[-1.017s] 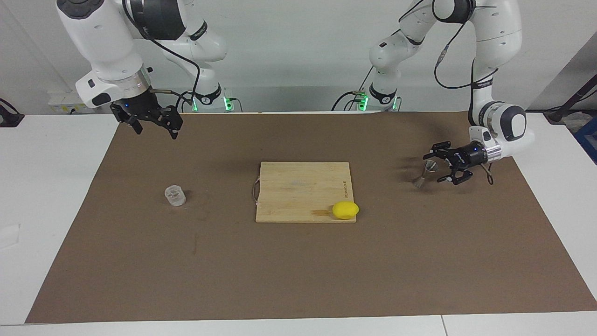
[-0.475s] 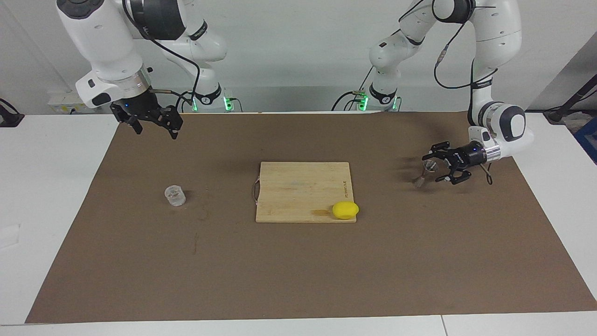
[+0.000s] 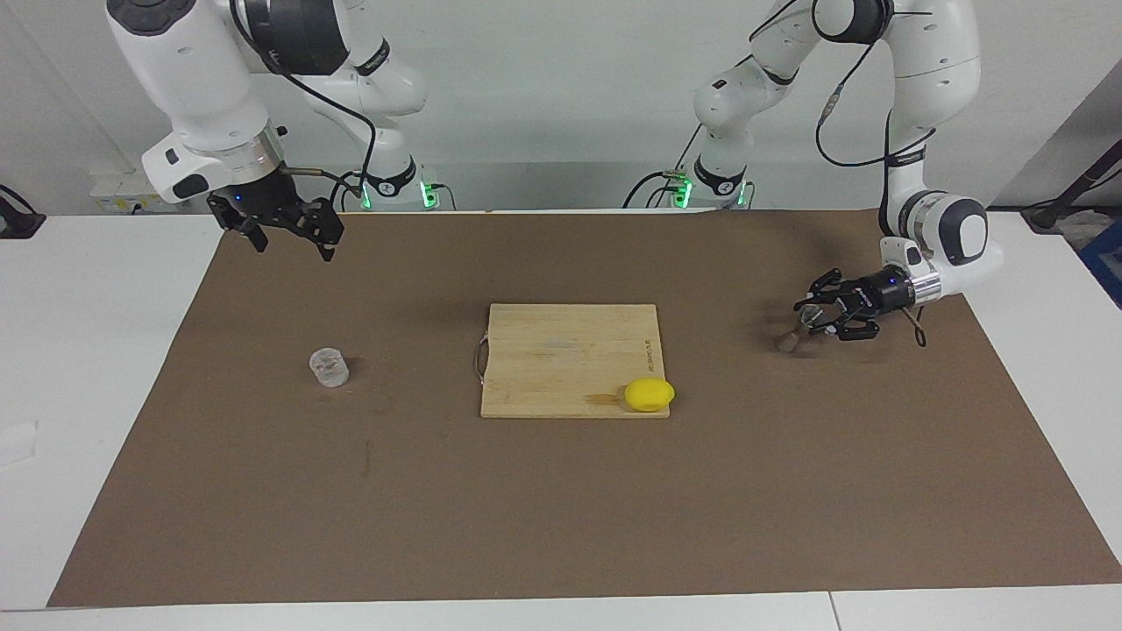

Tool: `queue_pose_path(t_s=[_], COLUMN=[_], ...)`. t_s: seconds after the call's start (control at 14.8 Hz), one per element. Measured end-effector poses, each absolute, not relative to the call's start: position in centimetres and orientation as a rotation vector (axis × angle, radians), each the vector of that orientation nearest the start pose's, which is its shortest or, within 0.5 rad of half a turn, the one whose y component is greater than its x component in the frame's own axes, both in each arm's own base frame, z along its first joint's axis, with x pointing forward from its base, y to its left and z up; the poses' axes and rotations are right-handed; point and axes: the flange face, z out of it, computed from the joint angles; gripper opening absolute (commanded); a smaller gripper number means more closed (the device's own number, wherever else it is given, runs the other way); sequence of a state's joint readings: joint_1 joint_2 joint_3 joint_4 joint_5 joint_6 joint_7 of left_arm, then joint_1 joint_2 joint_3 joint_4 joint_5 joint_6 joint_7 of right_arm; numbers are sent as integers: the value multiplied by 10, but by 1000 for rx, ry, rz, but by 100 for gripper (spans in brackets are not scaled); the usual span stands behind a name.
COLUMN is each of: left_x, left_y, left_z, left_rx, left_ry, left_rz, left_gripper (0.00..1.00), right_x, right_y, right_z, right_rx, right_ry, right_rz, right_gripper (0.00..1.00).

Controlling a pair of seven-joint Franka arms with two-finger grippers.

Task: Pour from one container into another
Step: 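Carry the dark cup with the left gripper onto the cutting board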

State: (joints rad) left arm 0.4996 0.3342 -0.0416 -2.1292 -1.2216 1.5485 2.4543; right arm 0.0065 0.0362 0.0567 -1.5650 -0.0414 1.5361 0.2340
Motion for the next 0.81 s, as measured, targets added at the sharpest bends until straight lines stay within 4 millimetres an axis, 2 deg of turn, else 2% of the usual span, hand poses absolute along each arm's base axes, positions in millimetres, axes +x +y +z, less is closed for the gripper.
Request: queue_pose_path(t_s=[0.14, 0.41, 0.61, 0.81], left_x=[508, 523, 533, 531], left_y=[125, 80, 20, -44], left_z=[274, 298, 313, 308], left_rx=[1469, 1394, 1315, 1248], left_ry=[-1217, -1235, -1241, -1182], left_rz=[1189, 1109, 1099, 1101], left_gripper=[35, 35, 34, 35], right_x=[560, 560, 560, 560], right_y=[30, 30, 30, 30], right_z=[604, 604, 604, 604], right_rx=[-3177, -3177, -3177, -3177], right_ry=[272, 272, 272, 272], right_rz=[93, 93, 93, 93], right_gripper=[100, 100, 100, 100])
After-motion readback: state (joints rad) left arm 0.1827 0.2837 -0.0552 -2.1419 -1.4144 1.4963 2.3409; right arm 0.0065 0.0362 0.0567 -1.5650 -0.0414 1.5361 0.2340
